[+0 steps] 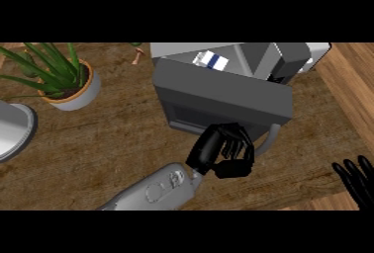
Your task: Pick up the milk, place it into the microwave and close the microwave
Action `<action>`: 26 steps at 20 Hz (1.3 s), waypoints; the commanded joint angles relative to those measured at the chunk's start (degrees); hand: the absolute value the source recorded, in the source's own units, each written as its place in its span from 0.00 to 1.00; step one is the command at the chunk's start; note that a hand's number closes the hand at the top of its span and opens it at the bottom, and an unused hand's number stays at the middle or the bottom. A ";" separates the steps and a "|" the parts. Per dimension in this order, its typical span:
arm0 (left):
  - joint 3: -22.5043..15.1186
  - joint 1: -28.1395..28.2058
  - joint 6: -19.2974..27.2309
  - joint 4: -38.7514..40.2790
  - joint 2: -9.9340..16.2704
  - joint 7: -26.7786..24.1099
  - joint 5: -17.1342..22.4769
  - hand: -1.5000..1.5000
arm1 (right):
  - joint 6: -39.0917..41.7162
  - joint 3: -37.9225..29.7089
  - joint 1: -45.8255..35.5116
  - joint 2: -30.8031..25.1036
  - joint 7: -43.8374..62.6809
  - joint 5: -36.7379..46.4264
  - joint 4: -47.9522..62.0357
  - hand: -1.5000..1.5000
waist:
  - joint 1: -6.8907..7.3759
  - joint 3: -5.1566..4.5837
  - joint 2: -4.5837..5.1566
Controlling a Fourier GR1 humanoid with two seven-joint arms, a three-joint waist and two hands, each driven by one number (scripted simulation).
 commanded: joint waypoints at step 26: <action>10.47 -14.28 -1.18 17.01 -0.25 -8.02 24.33 1.00 | -3.37 -1.32 -3.48 -3.46 8.27 -8.87 -7.66 0.00 | -4.11 0.14 2.67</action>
